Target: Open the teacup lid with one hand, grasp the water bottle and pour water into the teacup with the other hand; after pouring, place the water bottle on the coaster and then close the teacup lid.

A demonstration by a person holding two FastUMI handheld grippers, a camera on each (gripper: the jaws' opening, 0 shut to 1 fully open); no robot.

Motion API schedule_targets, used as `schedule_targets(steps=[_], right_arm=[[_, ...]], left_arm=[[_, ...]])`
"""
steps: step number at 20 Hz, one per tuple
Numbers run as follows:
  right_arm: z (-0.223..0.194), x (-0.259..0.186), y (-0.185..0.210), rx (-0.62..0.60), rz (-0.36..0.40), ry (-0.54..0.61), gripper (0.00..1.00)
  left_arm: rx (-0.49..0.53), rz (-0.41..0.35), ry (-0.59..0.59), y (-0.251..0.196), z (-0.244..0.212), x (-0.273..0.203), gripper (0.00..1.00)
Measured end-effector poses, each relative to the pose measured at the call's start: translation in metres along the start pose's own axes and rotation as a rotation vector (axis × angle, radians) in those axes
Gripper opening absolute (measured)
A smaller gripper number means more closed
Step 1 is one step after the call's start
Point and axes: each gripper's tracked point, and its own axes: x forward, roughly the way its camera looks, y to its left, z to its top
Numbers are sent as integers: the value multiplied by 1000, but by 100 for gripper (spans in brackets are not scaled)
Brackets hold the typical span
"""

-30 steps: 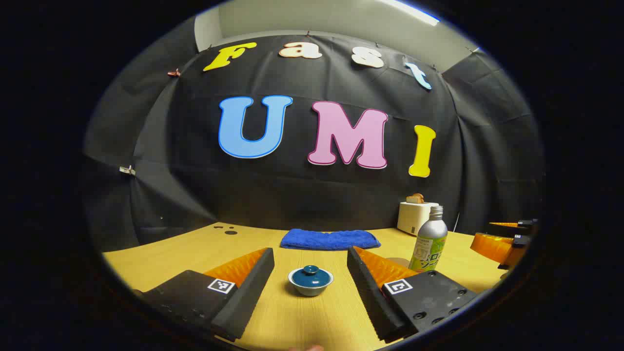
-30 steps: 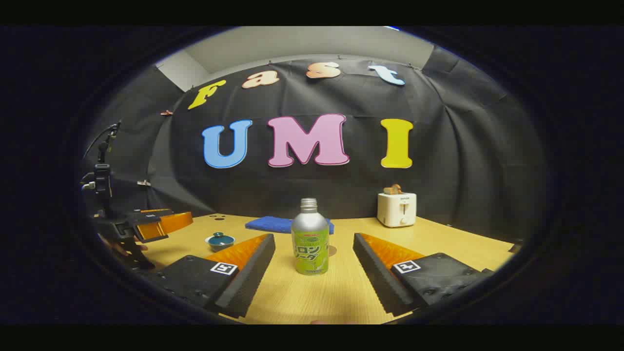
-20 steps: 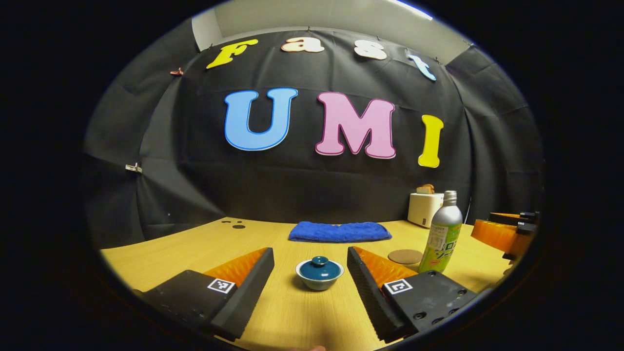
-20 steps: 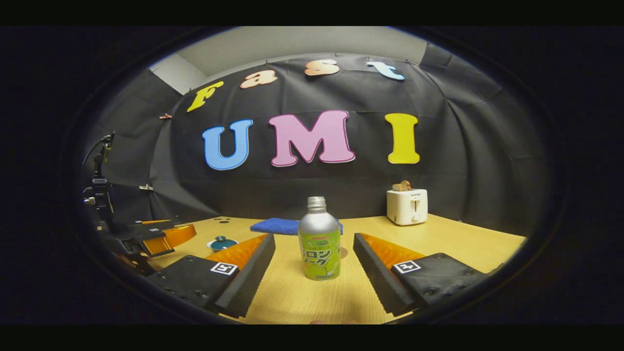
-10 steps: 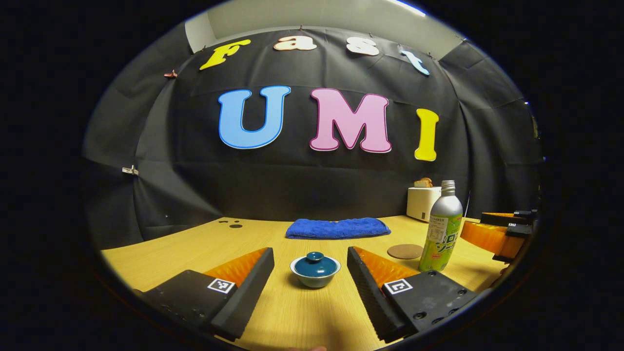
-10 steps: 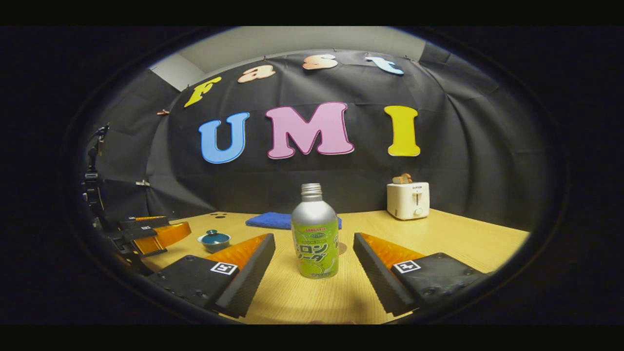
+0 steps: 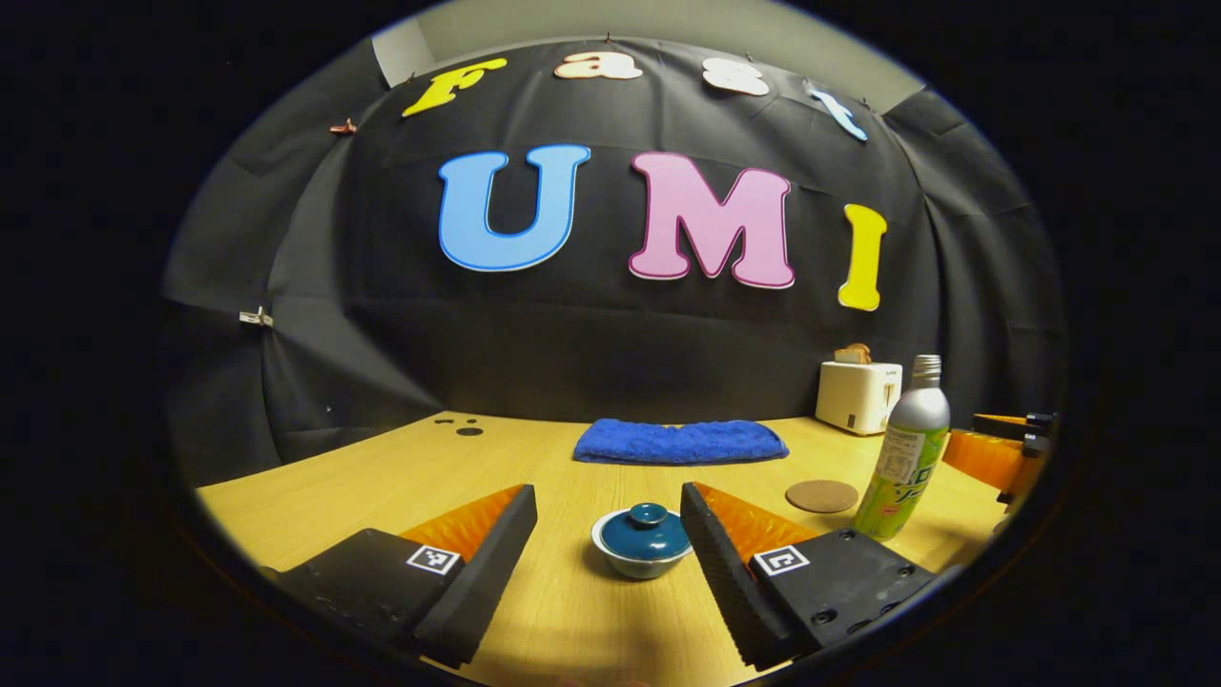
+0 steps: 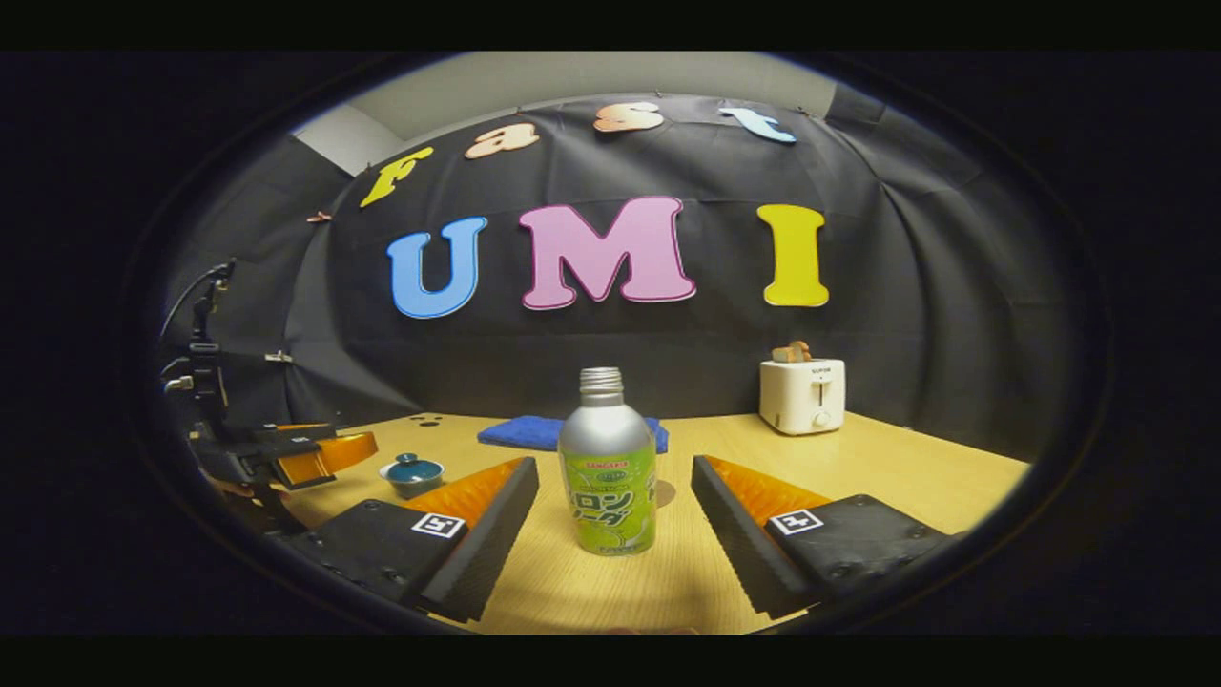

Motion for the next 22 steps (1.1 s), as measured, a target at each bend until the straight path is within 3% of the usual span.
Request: schedule_targets(steps=[1,8,16,19,22], right_arm=[[-1,1,0,7,4,5,99],[-4,15,-9,21,-2,32,99],[-9,27,-16,29,15,38,100],[-12,29,-14,47,30,46,100],[-15,27,-13,61,41,60,99]], left_arm=[[19,-4,9,-2,-1,6,99],[89,-88,76,-24,-11,46,91],[76,-136,205,-43,-39,70,62],[90,-101,203,-38,-37,73,46],[89,-81,205,-36,-38,73,35]])
